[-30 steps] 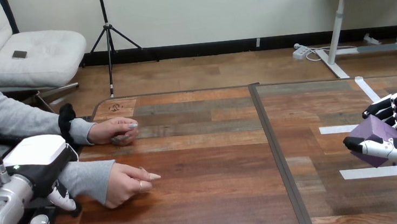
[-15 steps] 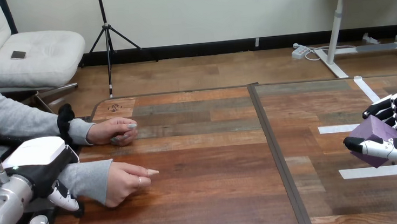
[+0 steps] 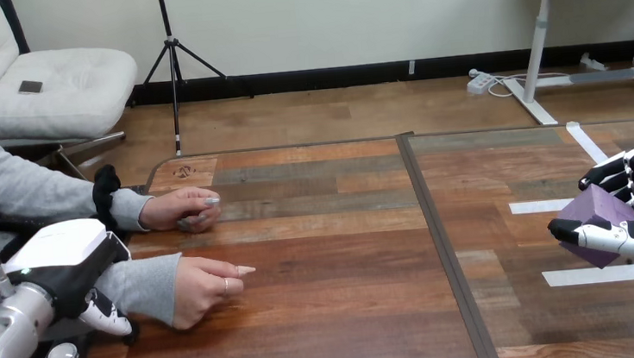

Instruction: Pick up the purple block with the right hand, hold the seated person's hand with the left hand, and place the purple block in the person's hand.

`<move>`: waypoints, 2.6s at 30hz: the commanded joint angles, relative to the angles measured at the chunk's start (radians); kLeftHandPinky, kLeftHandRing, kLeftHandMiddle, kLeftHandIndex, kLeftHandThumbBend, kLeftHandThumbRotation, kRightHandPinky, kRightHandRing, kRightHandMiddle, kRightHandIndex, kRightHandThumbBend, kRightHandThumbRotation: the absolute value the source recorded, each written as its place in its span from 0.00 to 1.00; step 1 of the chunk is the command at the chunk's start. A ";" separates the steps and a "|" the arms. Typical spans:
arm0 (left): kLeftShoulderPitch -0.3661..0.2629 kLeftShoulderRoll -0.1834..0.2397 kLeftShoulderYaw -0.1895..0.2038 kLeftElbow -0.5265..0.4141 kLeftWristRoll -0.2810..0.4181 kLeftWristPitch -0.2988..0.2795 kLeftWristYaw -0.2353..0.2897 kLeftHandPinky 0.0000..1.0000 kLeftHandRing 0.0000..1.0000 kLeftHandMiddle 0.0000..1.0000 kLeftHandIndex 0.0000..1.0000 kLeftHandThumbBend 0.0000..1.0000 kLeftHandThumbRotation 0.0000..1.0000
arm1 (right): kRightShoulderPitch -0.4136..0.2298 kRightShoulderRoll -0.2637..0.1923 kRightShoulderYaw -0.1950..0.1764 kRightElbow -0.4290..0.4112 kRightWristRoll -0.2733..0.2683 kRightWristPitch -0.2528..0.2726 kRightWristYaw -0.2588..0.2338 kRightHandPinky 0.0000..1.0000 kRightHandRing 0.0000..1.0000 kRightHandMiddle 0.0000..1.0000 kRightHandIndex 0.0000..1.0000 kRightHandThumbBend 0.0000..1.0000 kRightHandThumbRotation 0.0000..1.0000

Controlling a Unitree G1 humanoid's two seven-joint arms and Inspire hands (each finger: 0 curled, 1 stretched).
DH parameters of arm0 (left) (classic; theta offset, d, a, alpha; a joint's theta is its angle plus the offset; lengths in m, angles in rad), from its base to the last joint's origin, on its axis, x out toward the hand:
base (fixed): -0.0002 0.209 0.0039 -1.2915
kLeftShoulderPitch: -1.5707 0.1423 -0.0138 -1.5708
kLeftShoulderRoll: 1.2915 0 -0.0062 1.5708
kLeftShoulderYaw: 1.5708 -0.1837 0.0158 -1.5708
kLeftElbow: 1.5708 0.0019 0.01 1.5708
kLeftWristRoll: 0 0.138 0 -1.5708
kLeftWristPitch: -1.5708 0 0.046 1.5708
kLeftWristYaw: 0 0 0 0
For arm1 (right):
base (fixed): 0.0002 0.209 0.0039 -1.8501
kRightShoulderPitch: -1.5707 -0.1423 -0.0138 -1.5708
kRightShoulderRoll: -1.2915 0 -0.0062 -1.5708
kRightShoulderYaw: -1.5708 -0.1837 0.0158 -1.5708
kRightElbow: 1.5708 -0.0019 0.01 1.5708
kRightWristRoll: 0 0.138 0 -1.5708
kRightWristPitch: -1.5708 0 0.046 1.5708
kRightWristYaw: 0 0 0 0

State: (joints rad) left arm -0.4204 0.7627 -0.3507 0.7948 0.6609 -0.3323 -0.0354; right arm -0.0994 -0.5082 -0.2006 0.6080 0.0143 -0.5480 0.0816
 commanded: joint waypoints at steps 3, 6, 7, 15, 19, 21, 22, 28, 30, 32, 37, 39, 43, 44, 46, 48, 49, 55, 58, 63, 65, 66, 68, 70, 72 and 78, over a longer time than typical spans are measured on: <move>0.008 -0.025 0.023 -0.006 -0.036 -0.050 0.045 0.18 0.23 0.30 0.31 0.71 0.00 | -0.064 0.008 -0.018 -0.052 0.003 -0.015 -0.016 0.16 0.20 0.38 0.42 0.90 0.00; 0.012 -0.026 0.028 -0.010 -0.044 -0.056 0.048 0.17 0.23 0.30 0.30 0.70 0.00 | -0.065 0.009 -0.018 -0.050 0.004 -0.016 -0.015 0.16 0.20 0.39 0.42 0.90 0.00; 0.014 -0.027 0.031 -0.010 -0.049 -0.063 0.055 0.17 0.23 0.30 0.30 0.70 0.00 | -0.066 0.011 -0.019 -0.047 0.009 -0.016 -0.010 0.16 0.20 0.39 0.42 0.90 0.00; 0.031 -0.031 0.052 -0.025 -0.077 -0.097 0.085 0.17 0.22 0.28 0.29 0.71 0.00 | -0.065 0.012 -0.020 -0.042 0.015 -0.017 -0.009 0.16 0.19 0.40 0.42 0.90 0.00; 0.042 -0.032 0.066 -0.043 -0.092 -0.114 0.102 0.16 0.21 0.28 0.28 0.71 0.00 | -0.062 0.009 -0.017 -0.051 0.001 -0.004 -0.021 0.14 0.18 0.40 0.42 0.91 0.00; 0.045 -0.033 0.069 -0.046 -0.094 -0.119 0.108 0.15 0.21 0.27 0.28 0.71 0.00 | -0.061 0.009 -0.016 -0.054 -0.004 0.001 -0.025 0.13 0.17 0.39 0.42 0.91 0.00; 0.048 -0.032 0.072 -0.055 -0.097 -0.119 0.111 0.15 0.21 0.27 0.28 0.71 0.00 | -0.063 0.009 -0.016 -0.049 -0.006 -0.006 -0.024 0.12 0.16 0.39 0.42 0.91 0.00; 0.063 -0.029 0.088 -0.104 -0.100 -0.100 0.104 0.14 0.20 0.27 0.28 0.72 0.00 | -0.069 0.009 -0.016 -0.034 -0.008 -0.023 -0.021 0.10 0.14 0.38 0.42 0.92 0.00; 0.067 -0.028 0.093 -0.118 -0.101 -0.095 0.099 0.14 0.20 0.27 0.28 0.72 0.00 | -0.069 0.008 -0.016 -0.033 -0.011 -0.025 -0.022 0.10 0.14 0.38 0.42 0.92 0.00; 0.073 -0.027 0.100 -0.138 -0.107 -0.092 0.092 0.14 0.20 0.27 0.28 0.72 0.00 | -0.071 0.008 -0.015 -0.029 -0.012 -0.031 -0.022 0.10 0.14 0.38 0.42 0.92 0.00; 0.088 -0.027 0.116 -0.182 -0.115 -0.079 0.084 0.14 0.20 0.27 0.28 0.71 0.00 | -0.075 0.010 -0.016 -0.019 -0.005 -0.041 -0.014 0.12 0.16 0.38 0.41 0.92 0.00; 0.094 -0.027 0.122 -0.197 -0.117 -0.076 0.082 0.14 0.20 0.27 0.28 0.71 0.00 | -0.076 0.010 -0.016 -0.019 -0.006 -0.043 -0.015 0.13 0.17 0.38 0.41 0.92 0.00; 0.110 -0.023 0.134 -0.249 -0.113 -0.066 0.082 0.14 0.19 0.27 0.28 0.72 0.00 | -0.073 0.011 -0.015 -0.028 -0.011 -0.039 -0.022 0.13 0.16 0.39 0.41 0.92 0.00; 0.113 -0.023 0.137 -0.260 -0.113 -0.061 0.080 0.14 0.20 0.27 0.28 0.72 0.00 | -0.073 0.012 -0.016 -0.027 -0.011 -0.040 -0.022 0.13 0.16 0.39 0.41 0.92 0.00; 0.118 -0.022 0.143 -0.281 -0.117 -0.057 0.072 0.14 0.20 0.27 0.28 0.72 0.00 | -0.073 0.013 -0.016 -0.028 -0.009 -0.041 -0.022 0.12 0.16 0.39 0.41 0.92 0.00; 0.118 -0.023 0.145 -0.286 -0.119 -0.054 0.069 0.14 0.20 0.28 0.28 0.72 0.00 | -0.075 0.014 -0.015 -0.025 -0.009 -0.041 -0.023 0.12 0.15 0.39 0.41 0.92 0.00; 0.119 -0.023 0.146 -0.291 -0.122 -0.054 0.067 0.14 0.20 0.28 0.28 0.72 0.00 | -0.075 0.015 -0.015 -0.027 -0.012 -0.037 -0.026 0.12 0.15 0.39 0.41 0.92 0.00; 0.131 -0.030 0.164 -0.339 -0.131 -0.041 0.064 0.14 0.20 0.28 0.29 0.74 0.00 | -0.077 0.015 -0.012 -0.031 -0.021 -0.033 -0.033 0.13 0.17 0.39 0.41 0.92 0.00; 0.135 -0.032 0.170 -0.355 -0.128 -0.042 0.073 0.14 0.20 0.28 0.29 0.75 0.00 | -0.079 0.016 -0.011 -0.026 -0.022 -0.045 -0.033 0.16 0.20 0.39 0.41 0.92 0.00; 0.140 -0.041 0.182 -0.382 -0.135 -0.043 0.075 0.14 0.20 0.28 0.29 0.75 0.00 | -0.088 0.022 -0.010 -0.012 -0.009 -0.065 -0.021 0.21 0.24 0.39 0.41 0.92 0.00; 0.142 -0.045 0.186 -0.390 -0.136 -0.041 0.075 0.14 0.20 0.27 0.29 0.75 0.00 | -0.091 0.026 -0.010 -0.008 -0.001 -0.071 -0.014 0.23 0.26 0.39 0.41 0.92 0.00; 0.142 -0.048 0.188 -0.396 -0.136 -0.040 0.078 0.14 0.20 0.27 0.29 0.75 0.00 | -0.093 0.029 -0.009 -0.007 0.002 -0.073 -0.012 0.24 0.27 0.39 0.41 0.92 0.00; 0.142 -0.051 0.191 -0.404 -0.134 -0.039 0.079 0.14 0.20 0.27 0.29 0.74 0.00 | -0.095 0.031 -0.007 -0.006 0.003 -0.075 -0.010 0.25 0.28 0.39 0.41 0.91 0.00; 0.143 -0.056 0.195 -0.417 -0.133 -0.037 0.081 0.14 0.19 0.27 0.29 0.74 0.00 | -0.097 0.032 -0.004 -0.005 -0.003 -0.079 -0.014 0.26 0.29 0.39 0.41 0.91 0.00; 0.144 -0.060 0.198 -0.427 -0.133 -0.034 0.080 0.14 0.19 0.27 0.28 0.74 0.00 | -0.099 0.034 -0.001 -0.005 -0.009 -0.080 -0.019 0.26 0.29 0.39 0.41 0.91 0.00; 0.143 -0.071 0.205 -0.455 -0.144 -0.022 0.066 0.14 0.19 0.27 0.29 0.73 0.00 | -0.108 0.043 0.002 -0.002 -0.025 -0.078 -0.032 0.25 0.28 0.39 0.41 0.92 0.00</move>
State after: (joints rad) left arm -0.2100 0.7189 -0.2018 0.4476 0.5596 -0.3509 0.0141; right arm -0.1112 -0.4815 -0.1998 0.6142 -0.0079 -0.5982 0.0655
